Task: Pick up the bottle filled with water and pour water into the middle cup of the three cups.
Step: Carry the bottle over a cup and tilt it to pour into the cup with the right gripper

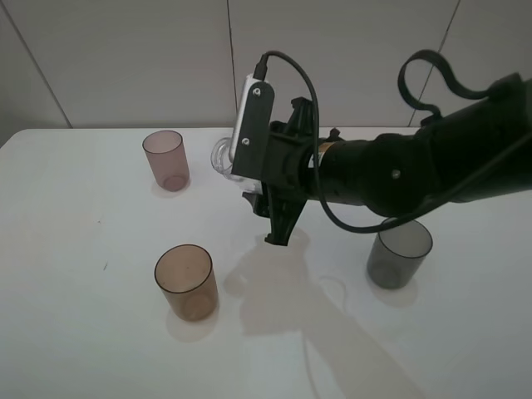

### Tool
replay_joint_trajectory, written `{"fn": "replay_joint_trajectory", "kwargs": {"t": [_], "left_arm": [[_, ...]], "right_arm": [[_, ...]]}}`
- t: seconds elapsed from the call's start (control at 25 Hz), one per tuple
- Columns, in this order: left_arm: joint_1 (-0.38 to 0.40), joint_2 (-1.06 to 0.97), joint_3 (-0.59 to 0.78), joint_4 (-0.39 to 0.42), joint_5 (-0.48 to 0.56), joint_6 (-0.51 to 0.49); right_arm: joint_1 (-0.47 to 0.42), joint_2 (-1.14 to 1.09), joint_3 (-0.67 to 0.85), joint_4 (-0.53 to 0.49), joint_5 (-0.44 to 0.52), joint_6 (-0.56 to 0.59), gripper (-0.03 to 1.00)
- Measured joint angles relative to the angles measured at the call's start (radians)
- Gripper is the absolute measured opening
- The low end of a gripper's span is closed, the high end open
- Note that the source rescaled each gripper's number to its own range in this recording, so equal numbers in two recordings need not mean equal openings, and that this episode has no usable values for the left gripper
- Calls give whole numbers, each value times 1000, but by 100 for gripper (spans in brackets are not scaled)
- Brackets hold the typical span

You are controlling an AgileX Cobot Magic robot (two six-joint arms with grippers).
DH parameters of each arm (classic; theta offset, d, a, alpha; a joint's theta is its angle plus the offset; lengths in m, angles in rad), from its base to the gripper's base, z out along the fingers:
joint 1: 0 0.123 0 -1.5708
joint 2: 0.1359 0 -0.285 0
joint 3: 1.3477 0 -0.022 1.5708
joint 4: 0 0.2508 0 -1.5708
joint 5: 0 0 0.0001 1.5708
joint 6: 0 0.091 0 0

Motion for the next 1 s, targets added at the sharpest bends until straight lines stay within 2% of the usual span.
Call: {"fn": "replay_joint_trajectory", "kwargs": {"t": [0.16,0.32,0.6,0.8,1.0], "left_arm": [[0,0,0,0,0,0],[0,0,0,0,0,0],[0,0,0,0,0,0],[0,0,0,0,0,0],[0,0,0,0,0,0]], "right_arm": [[47,1,18,-55,-58,-49,0],[63,7,18,-138,-72,-52,0],[64,51,18,-212,-93,-56,0],[65,83,18,-239,-135,-64,0],[86,115,18,-253,-196,-125,0]]}}
